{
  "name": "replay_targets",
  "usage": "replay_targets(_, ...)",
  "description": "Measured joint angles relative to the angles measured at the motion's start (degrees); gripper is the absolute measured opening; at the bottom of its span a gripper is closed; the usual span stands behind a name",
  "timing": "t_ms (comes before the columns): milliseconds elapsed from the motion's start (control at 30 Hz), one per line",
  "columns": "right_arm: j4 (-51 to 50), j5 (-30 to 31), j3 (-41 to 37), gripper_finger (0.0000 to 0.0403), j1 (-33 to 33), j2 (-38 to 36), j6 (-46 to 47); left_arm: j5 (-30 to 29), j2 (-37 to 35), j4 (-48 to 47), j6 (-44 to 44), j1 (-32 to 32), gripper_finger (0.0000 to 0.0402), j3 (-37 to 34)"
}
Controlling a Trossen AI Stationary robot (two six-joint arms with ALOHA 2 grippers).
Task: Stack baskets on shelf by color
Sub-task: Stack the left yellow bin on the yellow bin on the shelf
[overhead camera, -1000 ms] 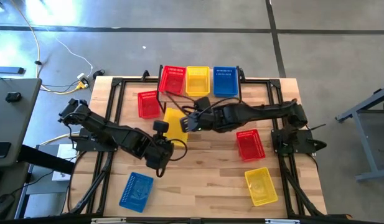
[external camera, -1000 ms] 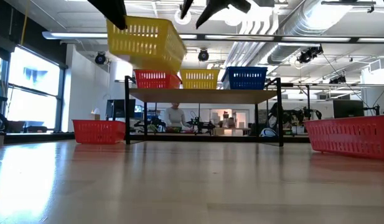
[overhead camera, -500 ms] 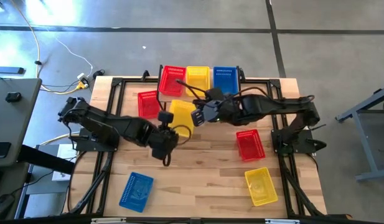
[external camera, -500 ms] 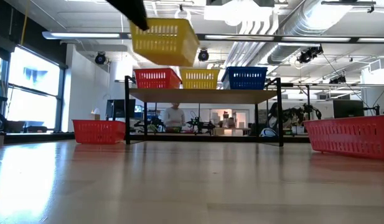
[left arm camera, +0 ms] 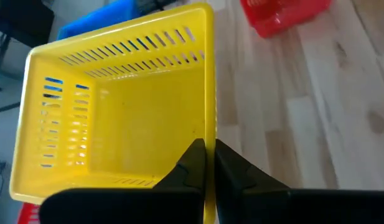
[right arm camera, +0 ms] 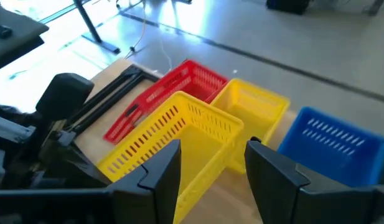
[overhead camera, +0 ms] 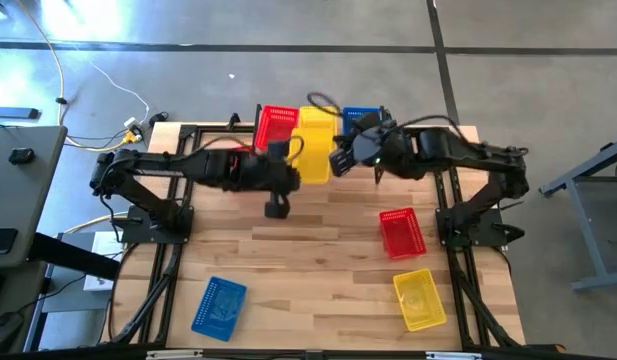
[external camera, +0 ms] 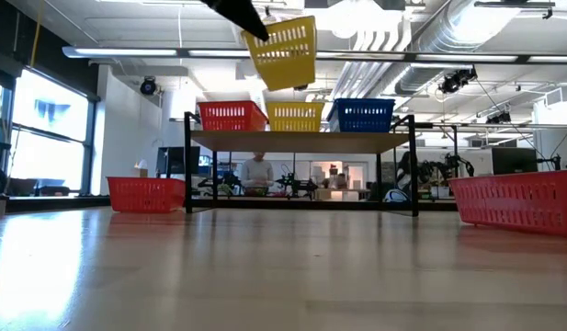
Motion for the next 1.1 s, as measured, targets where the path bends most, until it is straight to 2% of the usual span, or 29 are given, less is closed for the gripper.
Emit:
replay_targets(267, 0.02, -1.09, -0.02, 0.0161, -5.35, -3.35, -5.37, 5.19, 0.0, 6.31, 5.66, 10.08, 0.0, 0.0)
replay_targets(533, 0.02, -1.33, -0.02, 0.0161, -9.73, -3.83, -11.29, 10.15, 0.0, 14.68, 10.27, 16.82, 0.0, 0.0)
replay_targets(867, 0.02, -6.06, -0.02, 0.0161, -14.43, -3.83, -15.77, 12.02, 3.25, 12.69, 9.23, 18.31, 0.0, 0.02)
replay_targets(1100, -0.89, -6.14, -0.04, 0.0161, -15.69, -3.83, -17.21, 11.27, 4.51, 13.5, 8.9, 18.53, 0.0, 0.02)
